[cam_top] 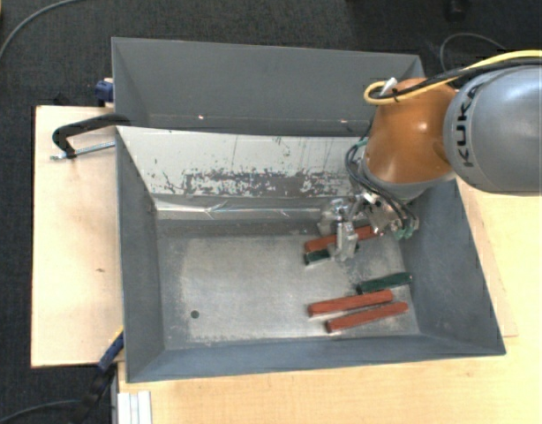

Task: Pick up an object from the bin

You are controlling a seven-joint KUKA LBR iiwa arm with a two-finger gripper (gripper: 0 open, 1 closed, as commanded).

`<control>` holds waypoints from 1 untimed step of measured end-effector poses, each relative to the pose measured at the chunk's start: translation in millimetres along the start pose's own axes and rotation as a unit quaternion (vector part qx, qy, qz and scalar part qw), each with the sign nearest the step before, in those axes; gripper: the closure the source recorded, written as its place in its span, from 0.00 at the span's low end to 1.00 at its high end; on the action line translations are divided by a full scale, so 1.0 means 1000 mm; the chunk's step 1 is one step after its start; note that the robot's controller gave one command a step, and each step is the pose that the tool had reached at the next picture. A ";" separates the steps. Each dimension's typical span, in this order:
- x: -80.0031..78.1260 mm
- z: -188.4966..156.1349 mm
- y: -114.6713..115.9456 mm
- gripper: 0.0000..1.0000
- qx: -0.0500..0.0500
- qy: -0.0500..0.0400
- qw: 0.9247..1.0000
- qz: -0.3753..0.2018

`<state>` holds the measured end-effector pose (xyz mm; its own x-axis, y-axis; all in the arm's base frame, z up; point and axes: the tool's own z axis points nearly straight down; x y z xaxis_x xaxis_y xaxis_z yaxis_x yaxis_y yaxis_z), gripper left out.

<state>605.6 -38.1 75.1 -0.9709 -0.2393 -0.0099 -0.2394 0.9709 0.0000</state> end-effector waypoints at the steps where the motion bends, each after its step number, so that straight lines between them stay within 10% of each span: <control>1: 0.022 -0.130 -0.010 1.00 0.002 -0.003 1.000 0.010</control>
Offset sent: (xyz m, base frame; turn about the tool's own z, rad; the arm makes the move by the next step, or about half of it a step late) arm -0.0239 -0.0150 0.1236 0.0172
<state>584.8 -53.1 205.3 -0.9753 -0.2205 -0.0151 -0.2204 0.9754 -0.0041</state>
